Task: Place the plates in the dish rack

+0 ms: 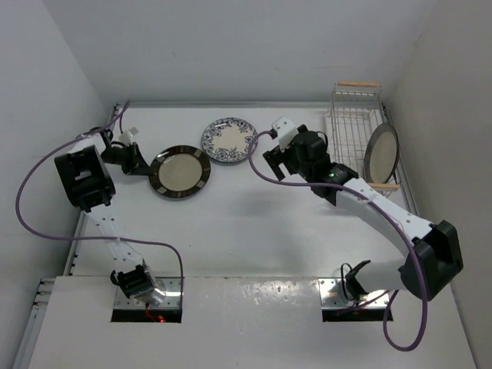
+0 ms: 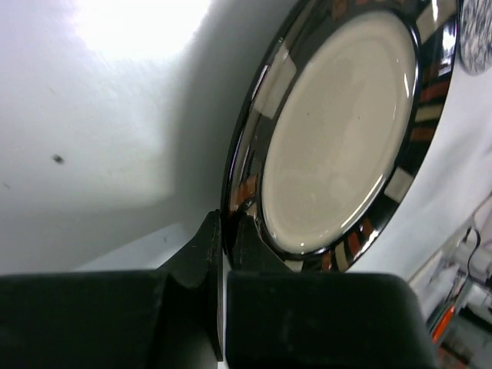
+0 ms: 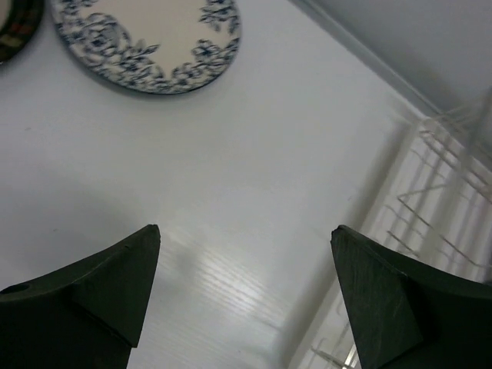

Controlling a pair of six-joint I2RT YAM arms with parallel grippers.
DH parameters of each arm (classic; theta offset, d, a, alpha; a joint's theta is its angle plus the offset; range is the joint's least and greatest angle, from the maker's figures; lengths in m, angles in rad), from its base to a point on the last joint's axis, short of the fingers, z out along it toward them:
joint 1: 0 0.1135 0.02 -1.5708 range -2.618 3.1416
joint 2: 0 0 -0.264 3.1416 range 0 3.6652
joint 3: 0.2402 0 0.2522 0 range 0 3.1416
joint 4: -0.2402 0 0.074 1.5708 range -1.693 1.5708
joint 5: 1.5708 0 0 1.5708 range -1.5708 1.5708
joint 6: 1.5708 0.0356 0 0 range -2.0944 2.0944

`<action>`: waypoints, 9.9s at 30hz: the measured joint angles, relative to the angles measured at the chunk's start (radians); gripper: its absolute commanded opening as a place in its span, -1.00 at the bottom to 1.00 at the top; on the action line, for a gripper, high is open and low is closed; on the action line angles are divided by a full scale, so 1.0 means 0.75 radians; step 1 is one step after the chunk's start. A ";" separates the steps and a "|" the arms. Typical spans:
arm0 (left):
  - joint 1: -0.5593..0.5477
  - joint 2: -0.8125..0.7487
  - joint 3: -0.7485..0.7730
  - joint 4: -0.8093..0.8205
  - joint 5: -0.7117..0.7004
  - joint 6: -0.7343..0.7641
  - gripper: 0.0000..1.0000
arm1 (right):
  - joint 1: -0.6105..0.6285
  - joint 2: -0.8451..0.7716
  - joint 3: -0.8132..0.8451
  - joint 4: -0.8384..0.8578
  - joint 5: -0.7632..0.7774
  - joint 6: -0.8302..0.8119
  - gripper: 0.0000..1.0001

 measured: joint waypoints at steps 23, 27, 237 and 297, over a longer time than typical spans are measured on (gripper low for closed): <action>-0.654 -0.638 -0.198 -0.295 -0.040 0.756 -1.00 | 0.030 0.815 0.224 0.361 -1.074 0.611 0.39; -0.678 -0.642 -0.199 -0.281 -0.039 0.756 -1.00 | 0.022 0.916 0.197 0.581 -1.155 0.812 -0.29; -0.419 -0.954 -0.555 0.101 -0.612 0.157 0.76 | -0.457 -0.046 0.138 0.250 0.638 -0.437 -1.00; -0.419 -0.954 -0.570 0.100 -0.616 0.161 0.76 | -0.607 -0.542 0.060 0.097 -0.393 0.146 0.98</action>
